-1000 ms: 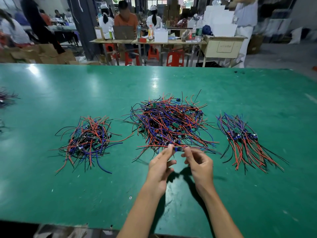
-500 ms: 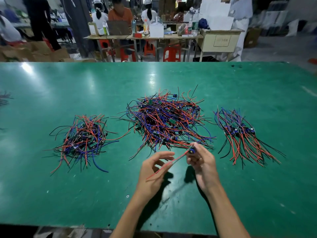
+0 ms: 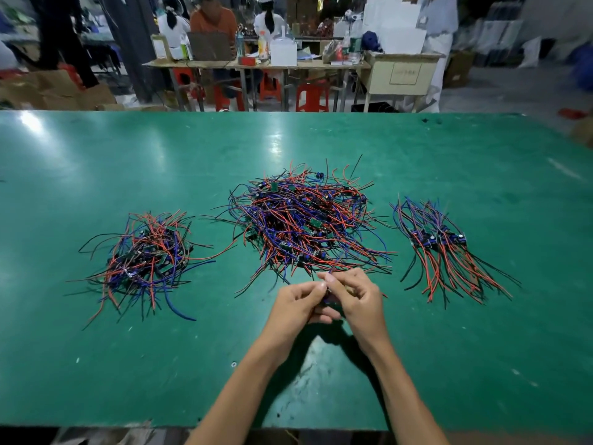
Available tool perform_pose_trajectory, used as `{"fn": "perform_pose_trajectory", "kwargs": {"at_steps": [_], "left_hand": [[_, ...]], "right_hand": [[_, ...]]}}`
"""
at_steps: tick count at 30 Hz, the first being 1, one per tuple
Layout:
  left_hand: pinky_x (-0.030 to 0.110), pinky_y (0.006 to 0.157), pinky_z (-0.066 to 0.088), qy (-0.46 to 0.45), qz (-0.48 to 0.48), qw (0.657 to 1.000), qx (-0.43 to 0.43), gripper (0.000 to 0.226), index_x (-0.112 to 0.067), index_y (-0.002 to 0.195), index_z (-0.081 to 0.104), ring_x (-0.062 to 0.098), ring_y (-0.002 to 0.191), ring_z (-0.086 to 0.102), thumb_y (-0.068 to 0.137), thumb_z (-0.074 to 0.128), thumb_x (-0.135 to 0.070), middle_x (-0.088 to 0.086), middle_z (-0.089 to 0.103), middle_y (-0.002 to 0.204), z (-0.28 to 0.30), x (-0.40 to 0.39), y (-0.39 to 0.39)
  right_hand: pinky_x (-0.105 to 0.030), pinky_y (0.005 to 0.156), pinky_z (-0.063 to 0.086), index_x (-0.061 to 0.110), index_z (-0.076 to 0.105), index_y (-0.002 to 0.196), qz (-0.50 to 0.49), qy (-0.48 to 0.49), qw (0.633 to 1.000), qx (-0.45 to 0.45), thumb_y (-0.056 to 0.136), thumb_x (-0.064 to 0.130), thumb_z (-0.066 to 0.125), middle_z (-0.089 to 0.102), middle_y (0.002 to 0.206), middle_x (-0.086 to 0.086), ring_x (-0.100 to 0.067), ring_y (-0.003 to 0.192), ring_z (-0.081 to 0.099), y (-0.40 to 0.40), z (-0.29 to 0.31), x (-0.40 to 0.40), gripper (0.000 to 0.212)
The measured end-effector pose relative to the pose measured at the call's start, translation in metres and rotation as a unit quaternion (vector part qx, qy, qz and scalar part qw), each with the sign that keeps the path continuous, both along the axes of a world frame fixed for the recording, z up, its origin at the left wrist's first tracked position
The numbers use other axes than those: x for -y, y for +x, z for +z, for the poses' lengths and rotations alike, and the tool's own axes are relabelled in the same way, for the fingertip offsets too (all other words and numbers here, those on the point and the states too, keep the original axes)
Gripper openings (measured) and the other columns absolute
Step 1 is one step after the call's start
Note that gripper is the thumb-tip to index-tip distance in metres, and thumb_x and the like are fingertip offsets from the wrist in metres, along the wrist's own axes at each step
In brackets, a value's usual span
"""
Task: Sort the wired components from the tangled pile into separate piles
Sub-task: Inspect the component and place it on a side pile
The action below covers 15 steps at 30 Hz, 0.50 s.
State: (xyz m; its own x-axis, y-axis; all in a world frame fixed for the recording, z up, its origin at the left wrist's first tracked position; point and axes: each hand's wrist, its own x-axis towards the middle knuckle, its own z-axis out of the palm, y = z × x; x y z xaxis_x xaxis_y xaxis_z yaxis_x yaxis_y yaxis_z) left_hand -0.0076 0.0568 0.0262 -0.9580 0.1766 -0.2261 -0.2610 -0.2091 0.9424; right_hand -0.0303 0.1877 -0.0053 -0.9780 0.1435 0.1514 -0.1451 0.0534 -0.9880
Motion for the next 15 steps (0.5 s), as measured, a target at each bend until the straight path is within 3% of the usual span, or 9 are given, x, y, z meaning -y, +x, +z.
{"fn": "perform_pose_trajectory", "kwargs": {"at_steps": [2, 4, 8, 10, 12, 15], "left_hand": [[0.022, 0.061, 0.058, -0.011, -0.002, 1.000, 0.009, 0.022, -0.005, 0.103, 0.072, 0.018, 0.062, 0.071, 0.104, 0.052, -0.013, 0.016, 0.073, 0.089, -0.0015, -0.0015, 0.0007], [0.023, 0.058, 0.058, -0.021, 0.005, 1.000, 0.020, 0.023, -0.003, 0.096, 0.073, 0.020, 0.060, 0.071, 0.103, 0.053, -0.011, 0.016, 0.074, 0.087, -0.0014, -0.0021, 0.0012], [0.023, 0.051, 0.055, -0.034, 0.017, 0.999, 0.022, 0.026, -0.006, 0.084, 0.077, 0.024, 0.058, 0.071, 0.097, 0.055, -0.013, 0.015, 0.077, 0.083, -0.0004, -0.0042, 0.0022], [0.022, 0.048, 0.052, -0.052, 0.023, 0.998, 0.007, 0.031, -0.012, 0.073, 0.078, 0.024, 0.057, 0.071, 0.095, 0.057, -0.012, 0.013, 0.076, 0.078, -0.0016, -0.0065, 0.0036], [0.021, 0.046, 0.049, -0.063, 0.023, 0.998, -0.003, 0.034, -0.014, 0.066, 0.078, 0.024, 0.055, 0.071, 0.094, 0.059, -0.012, 0.013, 0.076, 0.075, -0.0028, -0.0075, 0.0040], [0.019, 0.045, 0.046, -0.071, 0.002, 0.997, -0.003, 0.028, -0.012, 0.068, 0.079, 0.021, 0.053, 0.070, 0.091, 0.062, -0.010, 0.014, 0.076, 0.073, -0.0025, -0.0067, 0.0048]], "right_hand": [[-0.028, 0.071, 0.057, 0.016, 0.083, 0.097, 0.020, -0.011, 1.000, 0.004, 0.096, 0.011, 0.069, 0.058, 0.097, -0.012, -0.018, 0.090, 0.064, 0.0001, 0.0008, 0.0002, 0.015], [-0.022, 0.070, 0.056, 0.016, 0.082, 0.099, 0.016, 0.014, 1.000, 0.003, 0.097, 0.011, 0.067, 0.056, 0.101, -0.011, -0.016, 0.092, 0.063, -0.0003, 0.0008, 0.0008, 0.016], [-0.032, 0.074, 0.058, 0.016, 0.080, 0.086, 0.035, 0.006, 0.999, 0.027, 0.099, 0.008, 0.063, 0.066, 0.096, -0.007, -0.017, 0.088, 0.067, 0.0011, -0.0002, 0.0038, 0.023], [-0.035, 0.069, 0.053, 0.016, 0.076, 0.079, 0.060, -0.020, 0.997, 0.047, 0.097, 0.014, 0.061, 0.070, 0.081, -0.004, -0.017, 0.076, 0.063, 0.0033, 0.0011, 0.0039, 0.023], [-0.028, 0.058, 0.048, 0.016, 0.073, 0.075, 0.062, -0.036, 0.996, 0.058, 0.092, 0.021, 0.059, 0.062, 0.067, 0.000, -0.013, 0.062, 0.052, 0.0046, 0.0023, 0.0033, 0.023], [-0.023, 0.049, 0.046, 0.019, 0.074, 0.074, 0.043, -0.105, 0.990, 0.086, 0.100, 0.011, 0.055, 0.061, 0.072, -0.002, -0.008, 0.052, 0.048, 0.0021, 0.0019, 0.0038, 0.033]]}}
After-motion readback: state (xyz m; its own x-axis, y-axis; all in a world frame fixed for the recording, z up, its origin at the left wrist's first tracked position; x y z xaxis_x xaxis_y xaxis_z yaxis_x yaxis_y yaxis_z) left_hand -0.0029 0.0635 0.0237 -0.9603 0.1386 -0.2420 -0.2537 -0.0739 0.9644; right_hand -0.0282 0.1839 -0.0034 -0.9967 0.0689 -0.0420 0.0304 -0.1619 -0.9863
